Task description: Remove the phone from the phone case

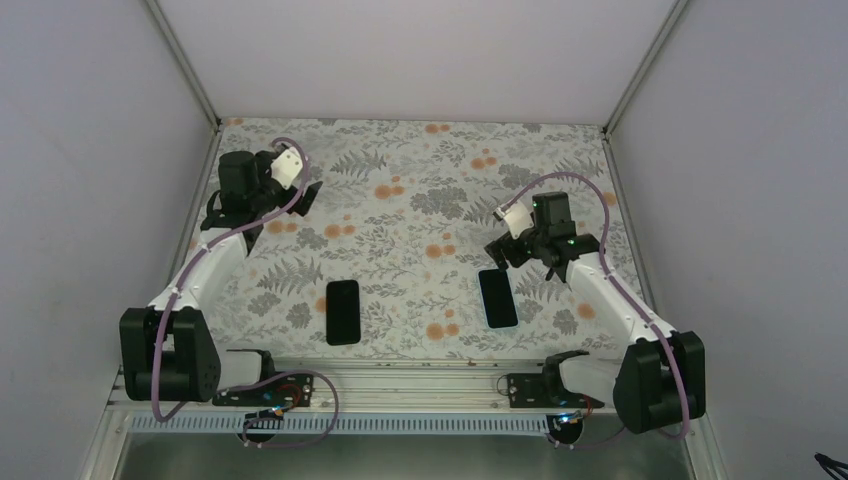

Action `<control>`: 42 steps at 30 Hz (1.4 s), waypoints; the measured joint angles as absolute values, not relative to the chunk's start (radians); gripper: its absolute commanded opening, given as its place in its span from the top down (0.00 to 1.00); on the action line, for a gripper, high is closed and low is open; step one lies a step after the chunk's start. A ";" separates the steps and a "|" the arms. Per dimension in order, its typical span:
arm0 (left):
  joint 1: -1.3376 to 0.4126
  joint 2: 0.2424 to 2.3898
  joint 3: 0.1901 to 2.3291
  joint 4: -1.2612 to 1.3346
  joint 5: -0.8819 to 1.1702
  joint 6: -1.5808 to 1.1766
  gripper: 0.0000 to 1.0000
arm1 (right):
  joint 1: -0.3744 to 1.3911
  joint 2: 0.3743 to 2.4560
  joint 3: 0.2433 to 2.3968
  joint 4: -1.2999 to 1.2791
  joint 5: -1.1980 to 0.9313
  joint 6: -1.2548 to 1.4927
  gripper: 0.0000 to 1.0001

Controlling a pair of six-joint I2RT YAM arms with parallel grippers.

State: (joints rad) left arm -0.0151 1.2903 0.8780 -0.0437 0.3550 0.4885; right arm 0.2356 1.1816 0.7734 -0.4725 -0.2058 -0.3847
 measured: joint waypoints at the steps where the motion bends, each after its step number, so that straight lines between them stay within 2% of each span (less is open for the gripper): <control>1: -0.015 1.287 0.878 -0.041 0.355 0.488 0.00 | 0.236 1.180 0.772 -0.473 -0.204 -0.385 0.00; 13: -0.015 1.260 0.878 -0.043 0.398 0.528 0.00 | 0.236 1.190 0.781 -0.538 -0.184 -0.408 0.00; 28: -0.015 1.288 0.891 -0.093 0.397 0.587 0.00 | 0.244 1.370 0.843 -0.883 -0.146 -0.533 0.00; 36: -0.020 1.290 0.892 -0.100 0.376 0.591 0.00 | 0.284 1.540 0.855 -0.970 -0.201 -0.538 0.00; 42: -0.020 1.293 0.892 -0.100 0.373 0.591 0.00 | 0.350 1.606 0.941 -0.993 -0.246 -0.531 0.00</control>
State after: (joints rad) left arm -0.0200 1.2934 0.8917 -0.0998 0.3733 0.5915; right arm 0.3504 1.6062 0.9409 -0.9928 -0.2462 -0.5312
